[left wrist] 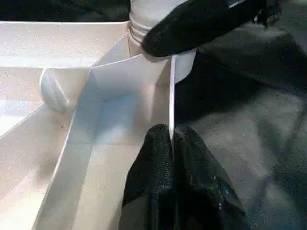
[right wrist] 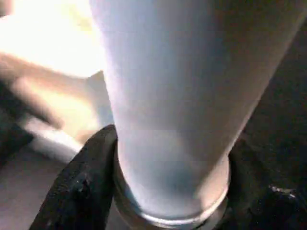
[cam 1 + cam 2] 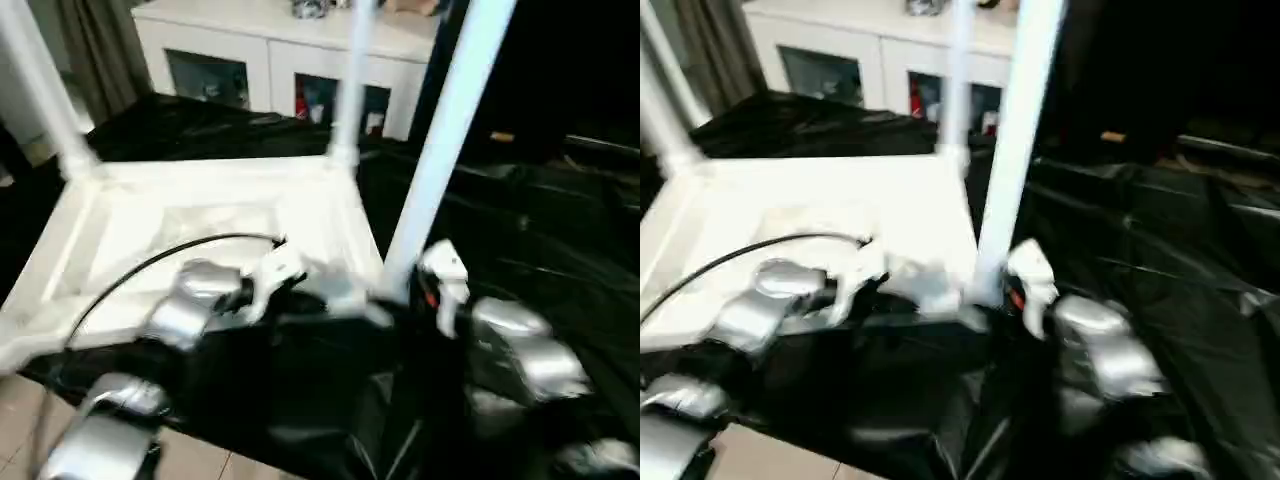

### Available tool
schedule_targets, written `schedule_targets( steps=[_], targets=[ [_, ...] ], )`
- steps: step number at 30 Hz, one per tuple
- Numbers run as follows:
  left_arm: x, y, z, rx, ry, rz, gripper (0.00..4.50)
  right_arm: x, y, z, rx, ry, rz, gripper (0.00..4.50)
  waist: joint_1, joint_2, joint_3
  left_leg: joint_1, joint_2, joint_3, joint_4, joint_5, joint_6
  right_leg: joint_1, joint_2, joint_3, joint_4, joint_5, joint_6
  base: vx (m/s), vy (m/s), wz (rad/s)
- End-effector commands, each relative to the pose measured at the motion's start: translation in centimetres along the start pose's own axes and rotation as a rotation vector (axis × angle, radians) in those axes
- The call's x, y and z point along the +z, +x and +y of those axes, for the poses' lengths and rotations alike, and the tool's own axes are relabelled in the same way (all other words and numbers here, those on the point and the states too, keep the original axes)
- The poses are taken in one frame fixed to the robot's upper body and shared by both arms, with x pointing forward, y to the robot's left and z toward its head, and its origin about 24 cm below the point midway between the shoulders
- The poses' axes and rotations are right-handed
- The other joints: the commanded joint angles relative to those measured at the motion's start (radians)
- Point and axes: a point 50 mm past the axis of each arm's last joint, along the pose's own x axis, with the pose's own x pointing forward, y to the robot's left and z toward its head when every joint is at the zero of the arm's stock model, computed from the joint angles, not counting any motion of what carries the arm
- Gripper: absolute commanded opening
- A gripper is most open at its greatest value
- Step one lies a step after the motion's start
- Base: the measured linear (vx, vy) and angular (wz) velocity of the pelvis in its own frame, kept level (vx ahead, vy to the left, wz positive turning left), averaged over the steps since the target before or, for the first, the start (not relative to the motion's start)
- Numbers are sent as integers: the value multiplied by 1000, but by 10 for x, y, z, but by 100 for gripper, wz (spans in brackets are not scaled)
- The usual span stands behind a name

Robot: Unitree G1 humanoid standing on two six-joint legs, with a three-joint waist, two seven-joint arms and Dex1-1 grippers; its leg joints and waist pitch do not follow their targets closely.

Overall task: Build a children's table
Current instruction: Rotate leg to tighten

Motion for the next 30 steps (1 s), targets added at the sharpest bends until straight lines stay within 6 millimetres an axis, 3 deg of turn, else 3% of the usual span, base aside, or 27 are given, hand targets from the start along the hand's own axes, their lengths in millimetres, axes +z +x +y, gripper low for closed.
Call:
schedule_targets(
  steps=[1,4,10,11,14,19,20,24,26,30],
  targets=[
    [-6,8,5,133,-71,18,0,-21,9,8,-120,83,89,272,-4,-6,-41,14,60,-36,-84,-318,-22,26,-68,50,-93,-394,-177,0,0,0],
    [1,18,6,204,-112,-2,0,-19,21,22,-190,122,73,272,-2,-4,-41,16,60,-38,-87,-328,-32,25,-70,50,-98,-412,-160,0,0,0],
    [2,27,1,184,-92,19,0,-7,34,43,-135,85,-4,272,-1,0,-39,16,60,-37,-91,-343,-17,26,-69,50,-101,-389,-158,0,0,0],
    [2,26,1,182,-89,20,0,-7,34,43,-131,87,-9,272,-1,0,-38,16,60,-38,-92,-350,-16,26,-69,50,-102,-399,-154,0,0,0],
    [0,24,2,182,-92,21,0,-4,33,40,-128,97,-29,342,-2,0,-38,16,60,-38,-93,-357,-15,25,-70,51,-103,-407,-153,0,0,0],
    [-9,8,3,105,-57,17,0,8,15,19,31,-17,-38,363,-1,-5,-36,11,62,-41,-94,-357,-1,28,-72,49,-106,-437,-137,0,0,0],
    [-11,5,3,86,-53,20,0,10,11,16,73,-43,-36,363,-2,-6,-39,5,63,-41,-92,-336,7,35,-72,50,-101,-406,-144,0,0,0],
    [-13,-3,1,19,-24,9,0,12,-2,8,157,-108,-22,363,0,-9,-42,3,62,-34,-86,-269,35,38,-73,53,-91,-311,-179,0,0,0],
    [-14,-9,-2,-50,4,-3,0,14,-11,0,193,-142,-9,363,5,-13,-50,-1,61,-31,-79,-195,60,46,-72,52,-78,-215,-205,0,0,0],
    [-15,-18,-8,-157,6,-23,0,16,-19,-6,252,-166,4,363,10,-10,-55,0,62,-24,-70,-97,108,46,-68,51,-57,-40,-270,0,0,0]
  ],
)
